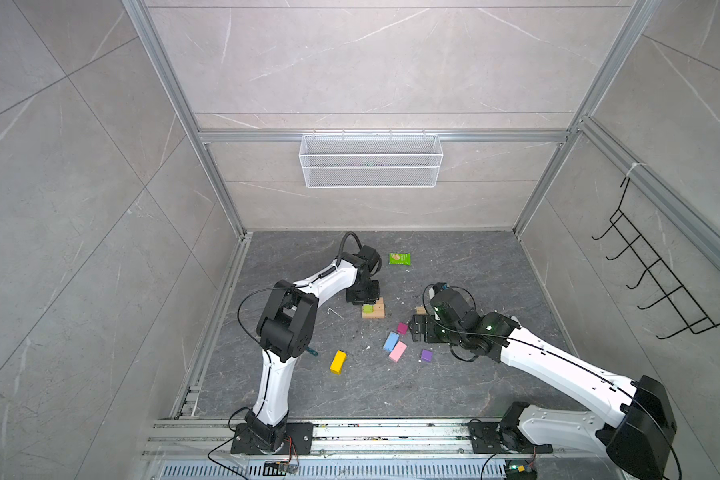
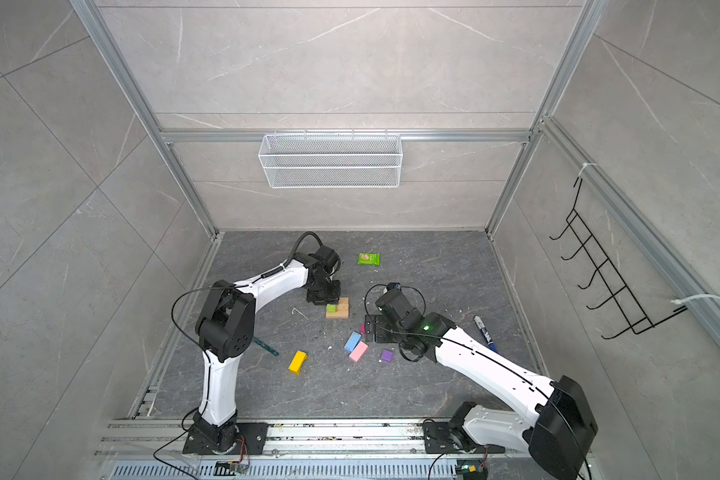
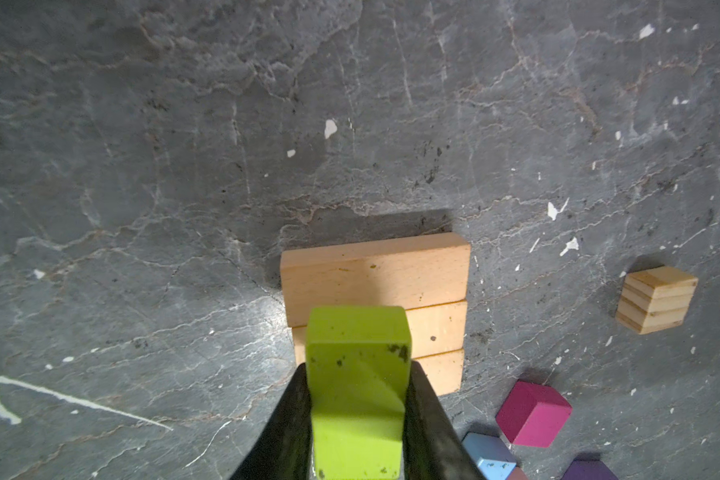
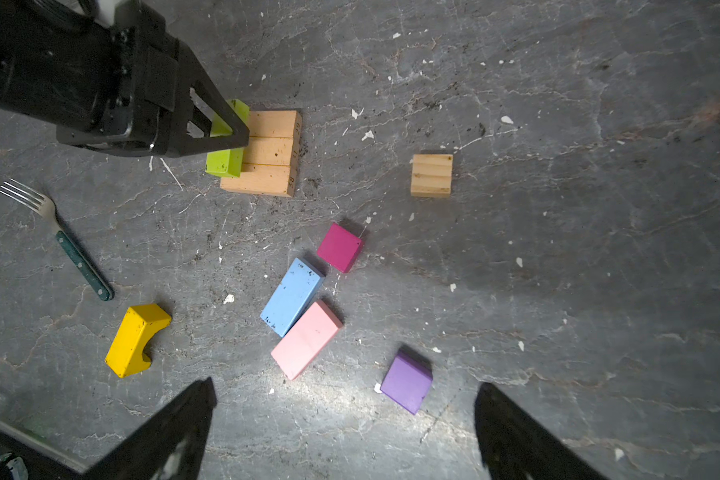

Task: Build the wood block tower
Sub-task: 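Lower the lime green block onto the top wood bar with the left gripper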

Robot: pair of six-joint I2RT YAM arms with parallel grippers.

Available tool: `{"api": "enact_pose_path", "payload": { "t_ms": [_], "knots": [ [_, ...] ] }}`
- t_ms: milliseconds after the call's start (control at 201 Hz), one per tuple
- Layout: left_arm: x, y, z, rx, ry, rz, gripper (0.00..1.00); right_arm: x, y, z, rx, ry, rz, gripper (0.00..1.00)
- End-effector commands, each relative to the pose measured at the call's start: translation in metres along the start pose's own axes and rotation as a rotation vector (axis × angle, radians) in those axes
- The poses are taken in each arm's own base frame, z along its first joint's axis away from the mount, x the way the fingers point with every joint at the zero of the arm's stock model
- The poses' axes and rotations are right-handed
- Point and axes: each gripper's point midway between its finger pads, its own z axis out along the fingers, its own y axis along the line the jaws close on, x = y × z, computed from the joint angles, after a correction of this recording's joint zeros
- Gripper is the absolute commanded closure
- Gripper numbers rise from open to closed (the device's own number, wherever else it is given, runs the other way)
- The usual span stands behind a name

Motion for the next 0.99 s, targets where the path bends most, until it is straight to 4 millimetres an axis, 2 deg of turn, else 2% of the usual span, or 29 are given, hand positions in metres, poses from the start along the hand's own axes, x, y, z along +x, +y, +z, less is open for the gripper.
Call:
{"api": "enact_pose_path", "payload": {
  "t_ms": [0,488,727,986],
  "knots": [
    [-0.007,-0.008,-0.002,0.023,-0.016,-0.011,1.0,0.003,-0.002,-0.002,-0.002,0.001,0.012,0.01],
    [-0.005,-0.007,0.006,0.02,-0.002,-0.023,1.0,0.005,-0.003,-0.002,-0.002,0.002,0.018,0.01],
    [-0.002,-0.004,0.009,0.009,0.005,-0.028,0.92,0.006,-0.003,-0.002,-0.002,0.002,0.019,0.01],
    [0.001,-0.005,0.012,0.005,0.019,-0.028,0.78,0.006,-0.003,-0.002,-0.002,0.006,0.022,0.01]
  ]
}}
